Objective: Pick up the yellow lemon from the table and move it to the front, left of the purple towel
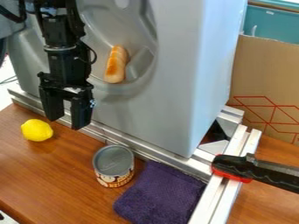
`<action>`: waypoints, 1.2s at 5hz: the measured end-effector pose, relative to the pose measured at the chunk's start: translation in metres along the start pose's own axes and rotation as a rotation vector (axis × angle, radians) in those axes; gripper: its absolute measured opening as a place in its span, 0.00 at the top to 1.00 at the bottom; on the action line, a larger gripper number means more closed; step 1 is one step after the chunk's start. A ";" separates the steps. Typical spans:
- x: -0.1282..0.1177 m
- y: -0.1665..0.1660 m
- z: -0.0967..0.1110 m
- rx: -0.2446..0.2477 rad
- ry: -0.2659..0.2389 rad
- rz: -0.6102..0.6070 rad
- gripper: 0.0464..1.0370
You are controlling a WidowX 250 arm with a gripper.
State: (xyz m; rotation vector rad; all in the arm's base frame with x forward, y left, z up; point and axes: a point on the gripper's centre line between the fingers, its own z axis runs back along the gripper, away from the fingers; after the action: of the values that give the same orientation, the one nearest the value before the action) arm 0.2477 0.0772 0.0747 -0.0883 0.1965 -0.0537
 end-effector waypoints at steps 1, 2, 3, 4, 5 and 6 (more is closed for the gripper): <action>-0.002 -0.001 -0.009 -0.010 0.026 0.004 0.04; -0.031 0.009 -0.022 0.015 0.026 0.056 0.04; -0.056 0.022 -0.029 0.029 0.028 0.143 0.04; -0.078 0.033 -0.027 0.057 0.006 0.234 0.04; -0.083 0.050 -0.023 0.180 -0.109 0.492 0.04; -0.079 0.070 -0.014 0.211 -0.245 0.658 0.04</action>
State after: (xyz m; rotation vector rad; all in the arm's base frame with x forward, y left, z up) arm 0.1705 0.1507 0.0700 0.1825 -0.0323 0.5886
